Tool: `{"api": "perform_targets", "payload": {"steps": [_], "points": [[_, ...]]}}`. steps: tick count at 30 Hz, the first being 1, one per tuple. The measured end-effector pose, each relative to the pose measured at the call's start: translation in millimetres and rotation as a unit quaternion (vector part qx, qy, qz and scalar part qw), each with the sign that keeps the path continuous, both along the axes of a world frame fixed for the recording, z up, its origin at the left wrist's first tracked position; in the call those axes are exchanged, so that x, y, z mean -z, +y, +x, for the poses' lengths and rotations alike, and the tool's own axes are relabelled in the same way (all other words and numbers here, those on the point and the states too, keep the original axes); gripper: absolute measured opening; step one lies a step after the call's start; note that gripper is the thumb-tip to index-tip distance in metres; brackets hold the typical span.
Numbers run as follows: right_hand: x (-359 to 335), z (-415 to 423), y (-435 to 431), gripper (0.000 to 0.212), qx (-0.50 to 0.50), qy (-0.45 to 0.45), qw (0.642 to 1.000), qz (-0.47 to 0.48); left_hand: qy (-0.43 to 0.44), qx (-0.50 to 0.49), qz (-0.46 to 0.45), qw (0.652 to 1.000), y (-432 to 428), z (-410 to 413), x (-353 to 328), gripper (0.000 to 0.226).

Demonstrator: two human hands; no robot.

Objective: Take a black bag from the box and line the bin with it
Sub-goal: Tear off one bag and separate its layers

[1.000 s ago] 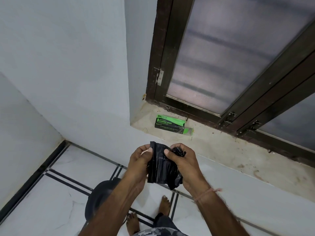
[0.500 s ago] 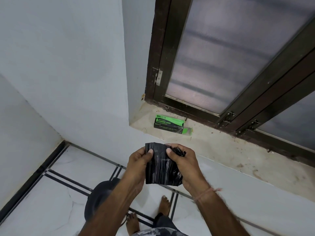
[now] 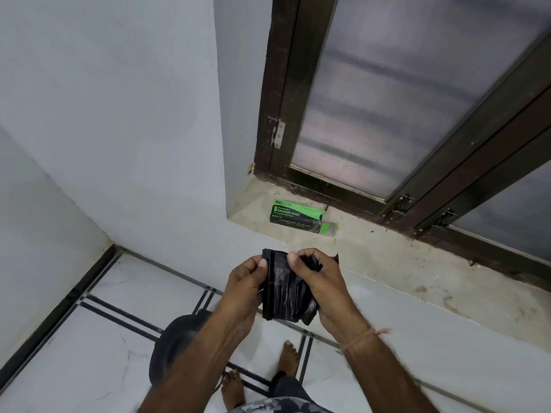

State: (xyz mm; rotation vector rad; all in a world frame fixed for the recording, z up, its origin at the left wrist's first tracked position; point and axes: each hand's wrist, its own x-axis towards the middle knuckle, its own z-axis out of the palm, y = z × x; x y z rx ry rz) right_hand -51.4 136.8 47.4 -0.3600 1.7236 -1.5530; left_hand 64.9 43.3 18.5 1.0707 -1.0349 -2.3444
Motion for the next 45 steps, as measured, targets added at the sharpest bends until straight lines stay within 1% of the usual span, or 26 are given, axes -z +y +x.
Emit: {"api": "perform_targets", "payload": {"steps": [5,7,8,10,14,17,20,23,24,29,31,34,39,41,43,45], "points": [[-1.8,3.0,-0.8,0.024,0.010,-0.009,1.000,0.007,0.039,0.021,0.030,0.999,2.8,-1.1,-6.5,0.031],[-0.9,2.1,0.0,0.027,0.017,-0.006,1.000,0.006,0.032,0.018,0.023,0.999,2.5,-1.0,-6.3,0.035],[-1.2,1.4,0.6,0.027,0.018,-0.003,1.000,0.005,0.022,0.014,0.019,0.999,2.1,-1.0,-5.0,0.032],[-0.3,0.4,1.3,0.022,0.018,0.003,1.000,0.006,0.005,0.008,0.018,1.000,1.7,-0.3,-2.6,0.023],[1.4,-1.9,1.8,0.008,0.033,-0.002,0.999,0.016,-0.002,-0.001,0.024,1.000,0.6,1.2,-1.3,0.026],[3.7,-3.1,2.1,0.005,0.039,0.006,0.999,0.027,-0.001,-0.014,0.029,0.999,0.0,2.0,-2.0,0.023],[5.7,-2.7,1.5,0.007,0.052,0.009,0.998,0.021,0.002,-0.021,0.033,0.999,0.7,1.2,-2.4,0.022],[3.8,-1.1,1.4,0.024,0.047,-0.002,0.999,0.004,0.011,-0.019,0.024,0.999,0.6,0.5,-1.5,0.034],[2.5,-1.1,1.6,0.026,0.041,-0.004,0.999,0.002,0.012,-0.016,0.022,1.000,0.3,0.7,-1.3,0.034],[0.3,-1.5,2.6,0.011,0.026,-0.018,0.999,-0.004,0.006,-0.001,0.011,1.000,0.9,1.1,-0.7,0.020],[0.5,-1.0,2.3,0.014,0.028,-0.040,0.999,-0.011,0.009,0.001,0.004,1.000,1.0,0.9,0.0,0.018],[0.3,0.5,1.8,0.022,0.045,-0.063,0.997,-0.009,0.012,0.006,0.014,1.000,1.4,-0.4,-1.5,0.025],[4.2,1.1,2.4,0.032,0.060,-0.055,0.997,0.001,0.010,0.019,0.000,1.000,1.8,-1.0,-3.6,0.041],[2.8,1.5,2.9,0.030,0.061,-0.054,0.997,-0.002,0.008,0.011,-0.002,1.000,1.0,-0.7,-1.1,0.042],[0.9,1.4,3.4,0.023,0.055,-0.044,0.997,-0.011,0.006,0.005,0.003,1.000,0.2,0.4,1.5,0.041],[-0.2,1.2,3.8,0.016,0.041,-0.027,0.999,-0.023,-0.002,0.006,0.002,1.000,0.1,0.7,2.3,0.045]]}}
